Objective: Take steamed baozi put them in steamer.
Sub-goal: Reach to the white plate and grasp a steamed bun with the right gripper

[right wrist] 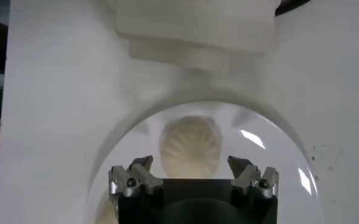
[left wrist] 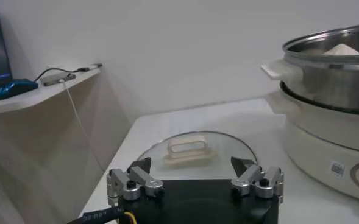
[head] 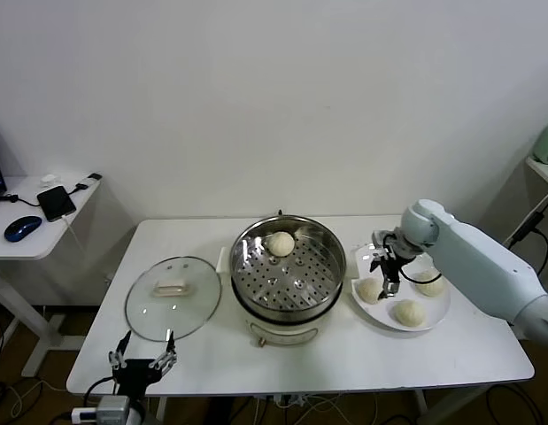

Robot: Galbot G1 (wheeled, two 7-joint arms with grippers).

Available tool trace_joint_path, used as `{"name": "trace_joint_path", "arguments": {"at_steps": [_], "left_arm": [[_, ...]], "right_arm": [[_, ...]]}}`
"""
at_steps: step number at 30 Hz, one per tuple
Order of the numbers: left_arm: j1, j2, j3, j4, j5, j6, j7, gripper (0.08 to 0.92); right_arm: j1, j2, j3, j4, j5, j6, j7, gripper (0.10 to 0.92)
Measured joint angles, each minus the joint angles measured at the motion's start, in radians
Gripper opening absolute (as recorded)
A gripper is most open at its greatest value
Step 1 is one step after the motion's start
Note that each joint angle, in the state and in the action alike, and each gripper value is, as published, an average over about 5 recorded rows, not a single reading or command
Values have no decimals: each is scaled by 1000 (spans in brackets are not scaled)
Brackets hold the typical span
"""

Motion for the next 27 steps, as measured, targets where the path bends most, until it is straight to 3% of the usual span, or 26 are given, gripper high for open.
{"name": "trace_joint_path", "arguments": {"at_steps": [23,27], "left_arm": [[-10,0,-8,17,2,2,1,823],[-10,0,-8,18,2,2,1,823]], "right_arm": [[-33,51,41,-83,-47,31,12,823],[-36,51,44,-87,-46,31,10,770]]}}
